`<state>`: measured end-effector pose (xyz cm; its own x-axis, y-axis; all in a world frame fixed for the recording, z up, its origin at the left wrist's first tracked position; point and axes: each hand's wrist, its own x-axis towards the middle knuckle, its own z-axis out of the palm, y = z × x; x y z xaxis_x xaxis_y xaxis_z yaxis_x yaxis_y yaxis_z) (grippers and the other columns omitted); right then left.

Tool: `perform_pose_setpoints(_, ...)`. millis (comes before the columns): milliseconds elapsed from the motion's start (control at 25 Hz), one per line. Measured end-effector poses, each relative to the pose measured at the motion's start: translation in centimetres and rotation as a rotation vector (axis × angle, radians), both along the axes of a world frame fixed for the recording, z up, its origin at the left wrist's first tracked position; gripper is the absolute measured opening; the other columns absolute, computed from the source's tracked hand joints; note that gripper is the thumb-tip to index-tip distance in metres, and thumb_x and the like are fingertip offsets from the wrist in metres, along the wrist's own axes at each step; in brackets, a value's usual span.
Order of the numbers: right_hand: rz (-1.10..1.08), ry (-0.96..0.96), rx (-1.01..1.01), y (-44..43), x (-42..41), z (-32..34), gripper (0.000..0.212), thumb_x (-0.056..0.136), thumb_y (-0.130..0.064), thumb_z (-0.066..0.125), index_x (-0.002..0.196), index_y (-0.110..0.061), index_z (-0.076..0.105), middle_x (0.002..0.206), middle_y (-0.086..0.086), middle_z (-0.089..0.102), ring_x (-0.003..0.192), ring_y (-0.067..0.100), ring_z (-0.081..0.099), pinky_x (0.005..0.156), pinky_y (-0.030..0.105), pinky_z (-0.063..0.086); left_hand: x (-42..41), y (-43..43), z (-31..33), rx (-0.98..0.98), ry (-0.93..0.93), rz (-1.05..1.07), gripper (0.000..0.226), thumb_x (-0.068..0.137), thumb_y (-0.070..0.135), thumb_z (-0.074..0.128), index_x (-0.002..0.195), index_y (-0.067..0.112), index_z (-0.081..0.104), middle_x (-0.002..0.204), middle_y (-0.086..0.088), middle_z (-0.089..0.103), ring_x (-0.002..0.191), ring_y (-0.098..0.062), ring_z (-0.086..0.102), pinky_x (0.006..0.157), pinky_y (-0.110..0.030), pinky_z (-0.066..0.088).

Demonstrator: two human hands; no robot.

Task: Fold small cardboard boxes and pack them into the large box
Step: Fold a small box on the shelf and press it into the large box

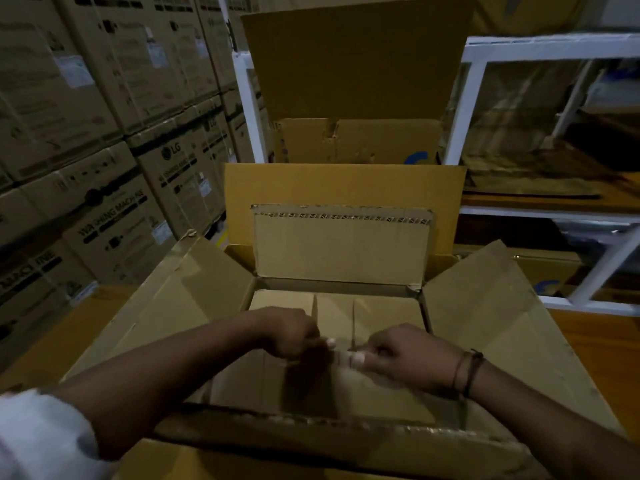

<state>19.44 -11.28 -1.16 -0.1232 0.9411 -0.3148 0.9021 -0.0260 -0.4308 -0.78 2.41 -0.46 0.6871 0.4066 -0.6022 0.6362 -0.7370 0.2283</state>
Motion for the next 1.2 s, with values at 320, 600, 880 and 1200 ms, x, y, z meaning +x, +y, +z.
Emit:
perform_pose_setpoints(320, 0.395, 0.066, -0.111, -3.0, -3.8, -0.2, 0.036, 0.098, -0.049, 0.056, 0.092, -0.016, 0.07, 0.086, -0.002, 0.071, 0.08, 0.011, 0.065, 0.078, 0.036, 0.054, -4.6, -2.0, -0.2, -0.344, 0.238, -0.238, 0.047, 0.1, 0.06, 0.05, 0.12, 0.022, 0.07, 0.096, -0.003, 0.08, 0.088, 0.005, 0.063, 0.085, -0.019, 0.041)
perform_pose_setpoints(600, 0.365, -0.087, 0.027, -3.2, -5.0, -1.9, 0.042, 0.094, -0.065, 0.049, 0.124, -0.037, 0.056, 0.124, -0.01, 0.051, 0.115, 0.015, 0.051, 0.096, 0.042, 0.048, -4.5, -2.7, -3.6, 0.059, 0.017, -0.424, 0.056, 0.098, 0.062, 0.052, 0.141, 0.027, 0.055, 0.137, 0.0, 0.056, 0.116, -0.027, 0.058, 0.088, -0.041, 0.051)
perform_pose_setpoints(880, 0.473, -0.543, 0.019, -1.1, -4.6, -3.8, 0.077, 0.098, -0.069, 0.039, 0.159, -0.024, 0.025, 0.167, 0.008, 0.017, 0.15, 0.034, 0.016, 0.116, 0.051, 0.03, -4.7, -3.0, -3.9, 0.512, 0.117, -0.643, 0.062, 0.102, 0.066, 0.03, 0.138, 0.023, 0.056, 0.14, -0.007, 0.054, 0.125, -0.033, 0.044, 0.09, -0.043, 0.04)
perform_pose_setpoints(1200, 0.465, -0.725, -0.063, -1.6, -4.5, -4.8, 0.071, 0.1, -0.07, 0.026, 0.148, -0.023, 0.048, 0.158, 0.011, 0.037, 0.152, 0.038, 0.011, 0.117, 0.056, 0.021, -6.7, -2.1, -1.5, 0.776, 0.324, -0.009, 0.046, 0.097, 0.057, 0.055, 0.123, 0.021, 0.066, 0.12, -0.002, 0.067, 0.114, -0.025, 0.057, 0.085, -0.035, 0.039)
